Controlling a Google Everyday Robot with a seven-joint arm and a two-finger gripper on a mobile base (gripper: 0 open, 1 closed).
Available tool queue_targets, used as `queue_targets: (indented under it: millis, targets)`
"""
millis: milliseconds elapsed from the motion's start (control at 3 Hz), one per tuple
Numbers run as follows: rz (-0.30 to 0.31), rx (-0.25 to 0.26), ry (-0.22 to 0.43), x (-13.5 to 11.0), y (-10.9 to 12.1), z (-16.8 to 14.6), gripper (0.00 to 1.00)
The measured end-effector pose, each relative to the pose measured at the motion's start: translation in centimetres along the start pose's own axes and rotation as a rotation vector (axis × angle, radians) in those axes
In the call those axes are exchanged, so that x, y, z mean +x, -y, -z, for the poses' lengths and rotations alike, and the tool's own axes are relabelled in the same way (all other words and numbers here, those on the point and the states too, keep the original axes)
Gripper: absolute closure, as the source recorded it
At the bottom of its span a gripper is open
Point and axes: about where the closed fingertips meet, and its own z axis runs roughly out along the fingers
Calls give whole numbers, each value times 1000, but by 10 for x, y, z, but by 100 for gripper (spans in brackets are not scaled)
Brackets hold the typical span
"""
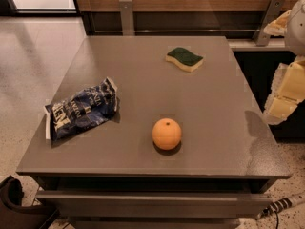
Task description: Pick sponge
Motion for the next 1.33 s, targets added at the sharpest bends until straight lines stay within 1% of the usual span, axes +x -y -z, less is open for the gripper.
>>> queue_targets:
  millis: [333,667,1000,1333]
  targets:
    - [0,0,0,0,0,0,0]
    - [-51,20,59,1,15,-12,0]
    - [-257,58,325,-7,83,-64,0]
    - [-375,92,532,-26,136,-102,0]
